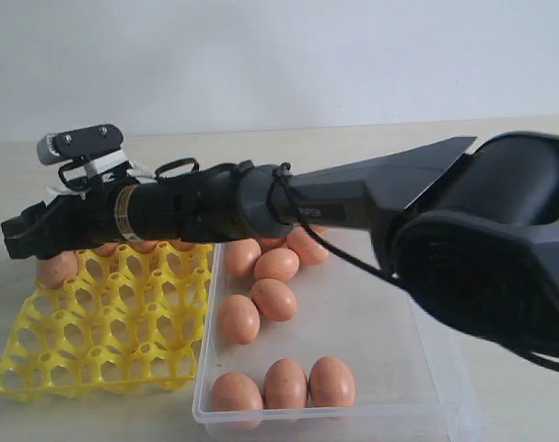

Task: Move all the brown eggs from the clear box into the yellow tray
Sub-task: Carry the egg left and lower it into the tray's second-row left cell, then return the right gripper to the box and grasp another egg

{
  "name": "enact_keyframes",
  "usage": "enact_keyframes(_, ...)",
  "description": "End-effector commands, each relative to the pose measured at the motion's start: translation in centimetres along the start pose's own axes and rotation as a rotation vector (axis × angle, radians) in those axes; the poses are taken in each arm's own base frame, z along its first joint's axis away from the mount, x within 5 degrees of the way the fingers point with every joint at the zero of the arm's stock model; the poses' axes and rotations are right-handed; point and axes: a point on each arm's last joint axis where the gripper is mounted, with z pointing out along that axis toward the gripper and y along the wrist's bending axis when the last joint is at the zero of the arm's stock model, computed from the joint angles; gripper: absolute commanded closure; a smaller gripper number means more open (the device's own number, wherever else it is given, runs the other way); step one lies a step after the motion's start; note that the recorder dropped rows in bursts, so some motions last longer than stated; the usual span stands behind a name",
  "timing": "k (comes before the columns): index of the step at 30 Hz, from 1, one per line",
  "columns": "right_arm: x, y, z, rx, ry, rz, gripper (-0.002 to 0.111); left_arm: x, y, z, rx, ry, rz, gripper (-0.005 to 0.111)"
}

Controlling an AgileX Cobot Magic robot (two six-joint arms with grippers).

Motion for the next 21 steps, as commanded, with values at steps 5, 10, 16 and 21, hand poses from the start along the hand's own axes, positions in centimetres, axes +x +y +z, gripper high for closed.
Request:
enact_keyframes(5,-6.1,1.6,-9.9,0.302,0.010,-0.025,0.049,-0.2,0.0,-0.1,0.007,-0.020,-0.004,0.107)
enact_keyframes(10,-4.8,1.9,-18.5,0.660,0.350,-0.137,0.049,-0.2,0.0,-0.1,0.007,-0.020,-0.004,0.107)
enact_keyframes(16,-1.5,3.9,-23.5,0.697,0.801,0.051,0.049,-0.2,0.0,-0.1,0.007,-0.020,-0.004,0.107)
enact_keyframes(21,0.5,3.9,-24.4,0.767,0.811,0.215,0.049,-0.2,0.0,-0.1,0.007,-0.020,-0.004,0.107)
